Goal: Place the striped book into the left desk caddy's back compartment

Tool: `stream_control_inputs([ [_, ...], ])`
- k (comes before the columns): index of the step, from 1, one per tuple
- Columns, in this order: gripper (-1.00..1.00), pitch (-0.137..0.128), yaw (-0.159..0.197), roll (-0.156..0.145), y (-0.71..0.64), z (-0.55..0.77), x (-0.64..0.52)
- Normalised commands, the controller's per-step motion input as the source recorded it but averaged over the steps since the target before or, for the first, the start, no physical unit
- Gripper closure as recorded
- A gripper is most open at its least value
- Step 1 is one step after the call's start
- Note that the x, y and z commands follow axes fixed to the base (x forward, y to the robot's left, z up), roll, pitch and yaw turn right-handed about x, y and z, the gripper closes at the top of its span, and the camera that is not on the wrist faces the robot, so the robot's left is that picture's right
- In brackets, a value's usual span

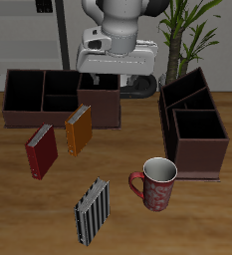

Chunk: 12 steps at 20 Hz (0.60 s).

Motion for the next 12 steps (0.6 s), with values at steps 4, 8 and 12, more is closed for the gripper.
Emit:
stream_control_inputs([
  [4, -1.00, -0.025, 0.034, 0.025, -0.04, 0.12, 0.19],
  [8, -1.00, 0.015, 0.044, 0.078, -0.13, 0.07, 0.40],
  [12, -1.00, -0.003, 0.019, 0.002, -0.34, -0.02, 0.51],
])
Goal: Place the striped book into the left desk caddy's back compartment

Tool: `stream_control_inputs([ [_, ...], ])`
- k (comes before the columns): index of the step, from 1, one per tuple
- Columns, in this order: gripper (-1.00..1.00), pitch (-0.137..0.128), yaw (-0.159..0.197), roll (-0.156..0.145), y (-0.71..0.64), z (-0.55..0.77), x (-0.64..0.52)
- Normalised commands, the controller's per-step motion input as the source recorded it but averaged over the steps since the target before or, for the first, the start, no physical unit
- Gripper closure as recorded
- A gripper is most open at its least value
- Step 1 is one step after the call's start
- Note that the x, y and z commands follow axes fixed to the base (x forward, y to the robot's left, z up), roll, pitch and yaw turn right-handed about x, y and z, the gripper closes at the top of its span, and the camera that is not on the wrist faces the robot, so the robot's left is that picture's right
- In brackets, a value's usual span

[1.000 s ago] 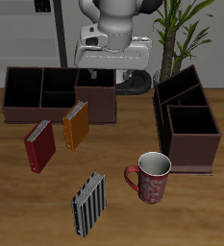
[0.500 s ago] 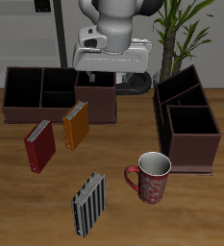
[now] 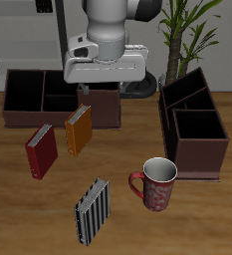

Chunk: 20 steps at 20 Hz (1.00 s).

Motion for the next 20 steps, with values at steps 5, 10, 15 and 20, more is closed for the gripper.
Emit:
stream_control_inputs([
  [5, -1.00, -0.060, 0.029, -0.069, -0.29, -0.02, 0.31],
  [10, -1.00, -0.026, -0.014, 0.005, -0.22, -0.10, 0.42],
  [15, -1.00, -0.064, -0.012, 0.008, -0.05, 0.03, 0.32],
  [20, -1.00, 0.003, -0.039, -0.026, -0.04, -0.07, 0.32],
])
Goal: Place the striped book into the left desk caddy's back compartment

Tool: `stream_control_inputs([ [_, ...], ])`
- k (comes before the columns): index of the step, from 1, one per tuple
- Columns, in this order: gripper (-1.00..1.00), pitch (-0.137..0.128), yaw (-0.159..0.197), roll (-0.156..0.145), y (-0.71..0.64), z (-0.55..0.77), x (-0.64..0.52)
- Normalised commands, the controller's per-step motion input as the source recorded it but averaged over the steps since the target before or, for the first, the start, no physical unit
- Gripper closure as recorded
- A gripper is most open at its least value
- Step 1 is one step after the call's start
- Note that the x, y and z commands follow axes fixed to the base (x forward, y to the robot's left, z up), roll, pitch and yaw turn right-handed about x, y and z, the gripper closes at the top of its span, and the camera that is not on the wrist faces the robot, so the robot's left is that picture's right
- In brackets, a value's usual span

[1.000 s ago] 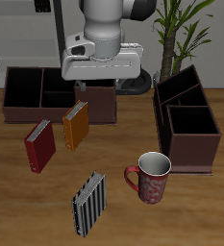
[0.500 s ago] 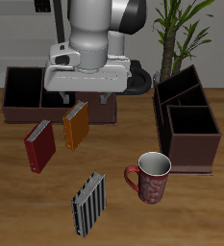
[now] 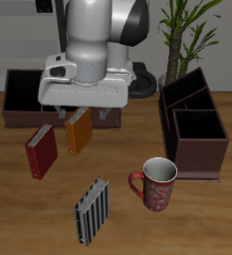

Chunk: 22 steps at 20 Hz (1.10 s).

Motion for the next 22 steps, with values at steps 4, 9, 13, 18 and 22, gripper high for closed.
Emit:
stream_control_inputs([
  [4, -1.00, 0.008, -0.023, -0.023, 0.04, -0.10, 0.31],
  [9, -1.00, -0.018, -0.031, -0.024, 0.04, 0.02, 0.24],
  [13, -1.00, -0.024, -0.022, 0.002, -0.01, -0.02, 0.23],
  [18, -1.00, -0.007, -0.024, 0.080, -0.01, -0.07, 0.24],
  [22, -1.00, -0.043, -0.051, 0.042, -0.18, -0.04, 0.21],
])
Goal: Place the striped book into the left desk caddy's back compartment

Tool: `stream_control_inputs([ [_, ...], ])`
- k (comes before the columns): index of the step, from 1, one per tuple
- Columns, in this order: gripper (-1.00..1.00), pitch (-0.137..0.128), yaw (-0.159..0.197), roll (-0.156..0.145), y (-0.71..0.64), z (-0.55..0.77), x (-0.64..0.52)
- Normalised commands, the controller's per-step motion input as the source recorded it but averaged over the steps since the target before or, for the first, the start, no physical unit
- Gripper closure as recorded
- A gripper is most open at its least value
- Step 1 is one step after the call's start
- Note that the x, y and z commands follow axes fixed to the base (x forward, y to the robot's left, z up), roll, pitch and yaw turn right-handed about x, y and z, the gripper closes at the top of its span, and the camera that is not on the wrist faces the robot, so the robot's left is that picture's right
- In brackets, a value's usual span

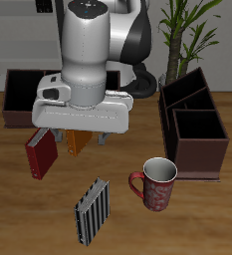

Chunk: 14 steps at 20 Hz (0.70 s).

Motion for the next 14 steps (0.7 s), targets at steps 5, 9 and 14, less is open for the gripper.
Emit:
stream_control_inputs([
  [5, -1.00, -0.002, -0.007, 0.016, -0.11, -0.08, 0.14],
  [9, -1.00, 0.011, -0.033, -0.006, -0.02, -0.21, 0.16],
  [14, -1.00, 0.005, -0.045, 0.024, 0.18, -0.21, 0.15],
])
